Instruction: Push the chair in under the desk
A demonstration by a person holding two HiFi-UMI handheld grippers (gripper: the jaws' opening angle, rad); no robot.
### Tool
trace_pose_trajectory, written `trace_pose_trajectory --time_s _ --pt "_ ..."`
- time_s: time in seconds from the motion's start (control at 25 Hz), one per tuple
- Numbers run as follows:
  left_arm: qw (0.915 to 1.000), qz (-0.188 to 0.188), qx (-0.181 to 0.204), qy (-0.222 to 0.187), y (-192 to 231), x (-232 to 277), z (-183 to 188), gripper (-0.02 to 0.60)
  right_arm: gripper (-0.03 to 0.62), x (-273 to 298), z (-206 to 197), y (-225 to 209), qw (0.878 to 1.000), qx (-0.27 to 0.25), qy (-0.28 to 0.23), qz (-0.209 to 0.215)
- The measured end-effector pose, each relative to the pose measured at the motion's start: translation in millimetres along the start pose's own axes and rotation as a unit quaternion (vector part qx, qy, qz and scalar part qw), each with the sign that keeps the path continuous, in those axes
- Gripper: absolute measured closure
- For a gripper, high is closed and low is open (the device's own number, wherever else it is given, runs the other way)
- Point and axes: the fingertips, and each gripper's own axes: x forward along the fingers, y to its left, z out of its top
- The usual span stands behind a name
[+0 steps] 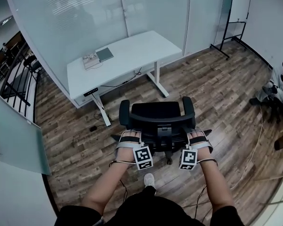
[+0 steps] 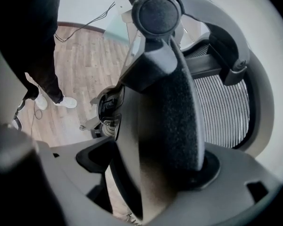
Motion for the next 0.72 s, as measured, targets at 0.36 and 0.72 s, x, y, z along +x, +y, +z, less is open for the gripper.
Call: trace_pose_trajectory --time_s 0.36,0.72 --pt "0.9999 0.001 -0.01 0.005 31.7 27.5 -2.3 0.236 0.181 40.1 -4.8 -29.3 1.0 -0.009 -0.019 0.012" --pt "0.9997 -0.015 -0.02 0.001 54.4 53.5 -11.2 0.236 0.192 77.1 -1.7 -66.9 0.999 -0.018 -0.03 -0.023"
